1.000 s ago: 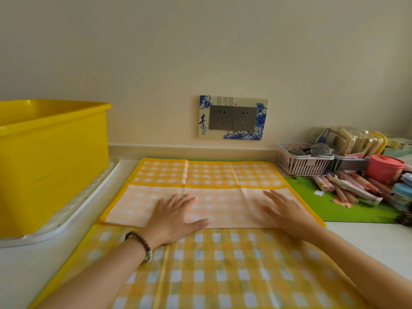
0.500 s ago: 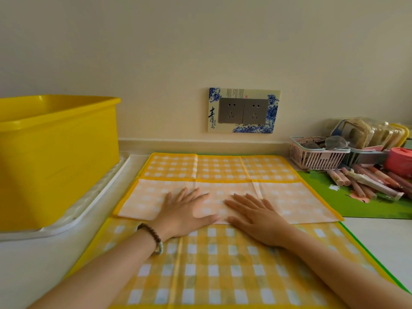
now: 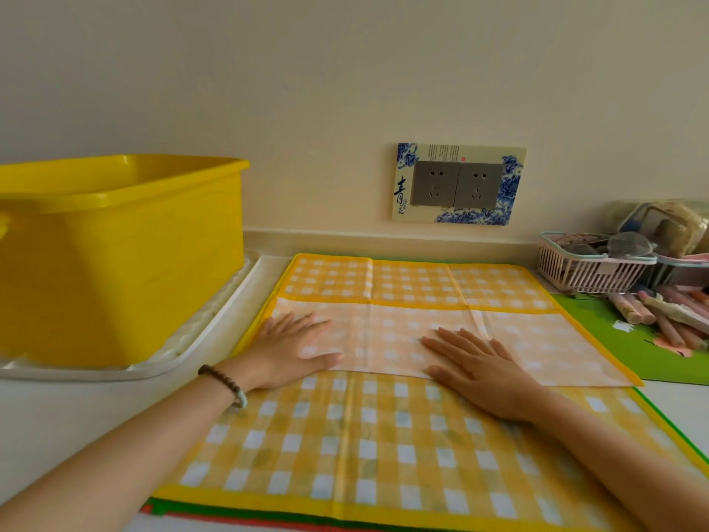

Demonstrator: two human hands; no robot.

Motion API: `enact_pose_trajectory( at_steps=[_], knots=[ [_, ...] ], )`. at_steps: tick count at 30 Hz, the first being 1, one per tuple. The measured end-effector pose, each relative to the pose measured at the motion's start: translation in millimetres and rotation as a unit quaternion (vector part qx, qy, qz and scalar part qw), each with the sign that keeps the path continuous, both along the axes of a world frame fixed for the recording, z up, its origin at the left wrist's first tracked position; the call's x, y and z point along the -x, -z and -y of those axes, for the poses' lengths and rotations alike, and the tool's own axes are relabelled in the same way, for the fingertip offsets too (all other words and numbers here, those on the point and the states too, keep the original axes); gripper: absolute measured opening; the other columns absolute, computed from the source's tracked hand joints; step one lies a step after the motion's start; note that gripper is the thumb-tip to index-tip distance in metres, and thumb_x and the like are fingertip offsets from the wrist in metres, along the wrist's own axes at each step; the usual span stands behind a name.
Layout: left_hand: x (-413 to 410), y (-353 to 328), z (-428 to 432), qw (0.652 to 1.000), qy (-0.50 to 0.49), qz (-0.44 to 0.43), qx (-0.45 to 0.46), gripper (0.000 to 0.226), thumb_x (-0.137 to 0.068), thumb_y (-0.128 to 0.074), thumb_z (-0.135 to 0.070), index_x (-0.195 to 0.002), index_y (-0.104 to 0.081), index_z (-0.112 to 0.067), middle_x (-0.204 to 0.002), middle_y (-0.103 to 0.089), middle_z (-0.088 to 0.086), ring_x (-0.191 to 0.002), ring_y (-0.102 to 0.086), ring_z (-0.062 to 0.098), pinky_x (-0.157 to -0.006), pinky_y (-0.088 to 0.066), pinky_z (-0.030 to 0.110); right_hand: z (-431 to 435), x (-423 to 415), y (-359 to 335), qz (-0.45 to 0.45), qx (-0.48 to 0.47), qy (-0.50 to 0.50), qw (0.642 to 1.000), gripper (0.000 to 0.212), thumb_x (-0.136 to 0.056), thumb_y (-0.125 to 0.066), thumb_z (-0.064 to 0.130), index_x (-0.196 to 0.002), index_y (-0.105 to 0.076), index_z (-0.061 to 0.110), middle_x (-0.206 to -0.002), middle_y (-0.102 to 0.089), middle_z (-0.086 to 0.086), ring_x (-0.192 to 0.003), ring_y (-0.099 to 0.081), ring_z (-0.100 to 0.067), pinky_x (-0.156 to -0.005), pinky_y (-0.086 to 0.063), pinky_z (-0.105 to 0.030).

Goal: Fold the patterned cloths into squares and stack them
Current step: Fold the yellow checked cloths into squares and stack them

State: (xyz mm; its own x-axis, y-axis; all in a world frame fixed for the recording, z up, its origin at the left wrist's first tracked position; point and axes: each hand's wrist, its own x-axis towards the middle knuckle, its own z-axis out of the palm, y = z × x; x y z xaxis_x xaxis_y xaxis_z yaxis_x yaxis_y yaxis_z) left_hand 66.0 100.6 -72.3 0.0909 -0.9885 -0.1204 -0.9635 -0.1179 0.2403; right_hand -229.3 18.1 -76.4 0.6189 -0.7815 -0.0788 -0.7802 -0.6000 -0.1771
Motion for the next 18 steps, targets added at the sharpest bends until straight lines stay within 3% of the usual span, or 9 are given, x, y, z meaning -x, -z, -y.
enact_pose_trajectory(
  at_steps=[3,7,11,14,18],
  knots=[
    [14,-10,-1,0.999,0.041,-0.032,0.011,0.113,-0.048,-0.018,-0.098,-0.146,-0.018,-0.042,-0.157,-0.005,-0.016,-0.145,0.003,0.01,-0.116,0.001,0.035,0,-1,-2,0.012,-0.013,-0.002,1.0,0.056,-0.091,-0.022,0.063,-0.143,-0.008,0.052,-0.156,0.0,0.02,-0.145,0.006,-0.008,-0.118,0.004,-0.041],
    [35,-14,-2,0.99,0.113,-0.054,0.063,0.065,-0.078,-0.054,-0.067,-0.136,-0.041,-0.043,-0.149,-0.026,-0.02,-0.139,-0.019,0.001,-0.111,-0.017,0.023,1,5,-9,0.052,-0.036,-0.02,0.998,0.068,-0.08,-0.024,0.071,-0.143,-0.018,0.048,-0.156,-0.01,0.02,-0.145,-0.002,-0.006,-0.119,0.001,-0.039],
    [43,-22,-3,0.98,0.161,0.018,0.117,0.042,-0.087,-0.052,-0.055,-0.124,-0.056,-0.037,-0.132,-0.049,-0.021,-0.121,-0.046,0.001,-0.099,-0.037,0.022,0,25,-16,0.077,-0.015,-0.042,0.996,0.056,-0.086,-0.042,0.06,-0.139,-0.035,0.042,-0.149,-0.03,0.02,-0.139,-0.025,-0.003,-0.114,-0.017,-0.023],
    [46,-26,-4,0.97,0.19,0.081,0.13,0.036,-0.094,-0.046,-0.044,-0.125,-0.058,-0.031,-0.129,-0.056,-0.016,-0.115,-0.053,0.006,-0.094,-0.042,0.025,1,42,-18,0.085,0.025,-0.035,0.995,0.043,-0.09,-0.051,0.049,-0.132,-0.049,0.039,-0.141,-0.043,0.02,-0.13,-0.04,-0.001,-0.106,-0.025,-0.014],
    [45,-27,-4,0.975,0.162,0.061,0.138,0.03,-0.098,-0.042,-0.036,-0.116,-0.064,-0.026,-0.116,-0.066,-0.01,-0.104,-0.059,0.012,-0.088,-0.046,0.031,0,60,-23,0.073,0.051,-0.049,0.995,0.033,-0.095,-0.05,0.034,-0.128,-0.056,0.032,-0.134,-0.052,0.016,-0.124,-0.049,-0.005,-0.1,-0.031,-0.011]
  ],
)
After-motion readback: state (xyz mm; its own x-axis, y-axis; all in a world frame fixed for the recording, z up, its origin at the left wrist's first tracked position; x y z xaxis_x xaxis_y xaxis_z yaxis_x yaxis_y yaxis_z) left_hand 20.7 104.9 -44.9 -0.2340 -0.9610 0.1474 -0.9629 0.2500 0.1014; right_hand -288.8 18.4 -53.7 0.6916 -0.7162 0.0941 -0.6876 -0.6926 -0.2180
